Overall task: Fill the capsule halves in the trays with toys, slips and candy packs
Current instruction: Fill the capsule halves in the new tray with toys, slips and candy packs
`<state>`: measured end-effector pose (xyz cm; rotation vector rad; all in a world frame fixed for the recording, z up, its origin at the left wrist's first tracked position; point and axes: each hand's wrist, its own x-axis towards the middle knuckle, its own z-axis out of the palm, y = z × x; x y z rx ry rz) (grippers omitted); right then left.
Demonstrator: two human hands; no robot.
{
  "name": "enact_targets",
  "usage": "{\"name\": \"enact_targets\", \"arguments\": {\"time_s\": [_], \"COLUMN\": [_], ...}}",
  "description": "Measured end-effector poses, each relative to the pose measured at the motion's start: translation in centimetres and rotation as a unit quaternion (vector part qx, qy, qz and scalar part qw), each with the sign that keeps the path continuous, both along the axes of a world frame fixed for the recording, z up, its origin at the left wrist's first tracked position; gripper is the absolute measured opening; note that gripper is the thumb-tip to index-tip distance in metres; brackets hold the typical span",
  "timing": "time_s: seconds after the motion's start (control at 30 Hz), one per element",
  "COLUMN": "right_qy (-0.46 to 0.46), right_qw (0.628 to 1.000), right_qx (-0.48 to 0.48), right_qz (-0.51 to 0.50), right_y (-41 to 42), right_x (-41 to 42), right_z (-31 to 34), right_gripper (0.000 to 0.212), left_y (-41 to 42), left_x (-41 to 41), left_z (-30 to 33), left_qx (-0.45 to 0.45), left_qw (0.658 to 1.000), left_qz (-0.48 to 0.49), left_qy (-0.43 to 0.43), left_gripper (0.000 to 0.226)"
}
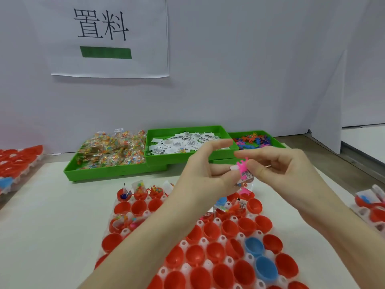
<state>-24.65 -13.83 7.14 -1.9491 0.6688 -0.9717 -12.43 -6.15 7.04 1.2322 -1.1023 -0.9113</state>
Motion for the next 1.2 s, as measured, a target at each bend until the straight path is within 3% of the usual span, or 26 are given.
{"name": "enact_targets", "arguments": {"time_s": [0.23, 0.4, 0.5, 0.63, 0.73, 0.83, 0.87, 0.93, 1.03, 1.13, 1.2], "right_qy": [0.039, 0.032, 0.046, 0.114, 0.169, 0.152, 0.140, 0.134, 0.137, 0.153, 0.174], "right_qw": [0.998, 0.995, 0.992, 0.985, 0.976, 0.978, 0.980, 0.982, 0.983, 0.981, 0.979], "right_qx": [0.051, 0.085, 0.114, 0.066, 0.036, 0.033, 0.032, 0.023, 0.004, -0.021, -0.044], "right_qz": [-0.013, -0.031, -0.041, -0.116, -0.129, -0.141, -0.141, -0.131, -0.122, -0.114, -0.097], "right_y": [-2.7, -4.1, -4.6, -5.7, -6.0, -5.9, -5.9, -5.6, -5.3, -5.1, -4.8], "right_x": [-1.5, -2.2, -2.3, -2.9, -3.4, -4.3, -4.6, -5.1, -5.1, -4.8, -4.5], "right_z": [-1.8, -3.9, -5.0, -6.4, -6.8, -6.7, -6.6, -6.5, -6.4, -6.5, -6.7], "right_gripper": [0.028, 0.030, 0.030, 0.013, 0.011, 0.010, 0.012, 0.019, 0.024, 0.025, 0.024], "left_y": [-4.2, -5.8, -5.7, -3.8, -1.6, 0.9, 1.5, 2.2, 1.8, 0.7, 0.2], "left_x": [-1.5, -1.9, -2.0, -2.3, -3.5, -4.7, -4.8, -5.1, -5.4, -5.6, -5.8], "left_z": [-1.4, -2.4, -3.0, -3.7, -4.6, -6.2, -6.5, -6.1, -7.0, -7.5, -7.9], "left_qx": [0.073, 0.140, 0.158, 0.106, 0.099, 0.052, 0.061, 0.089, 0.060, 0.012, 0.090], "left_qw": [0.997, 0.989, 0.983, 0.940, 0.865, 0.775, 0.750, 0.731, 0.758, 0.745, 0.745], "left_qz": [0.010, -0.015, -0.005, 0.067, -0.007, -0.091, -0.099, -0.092, -0.124, -0.060, -0.134], "left_qy": [-0.034, 0.049, -0.089, -0.318, -0.492, -0.623, -0.651, -0.670, -0.637, -0.664, -0.647], "left_gripper": [0.068, 0.062, 0.049, 0.034, 0.027, 0.027, 0.028, 0.035, 0.050, 0.058, 0.064]}}
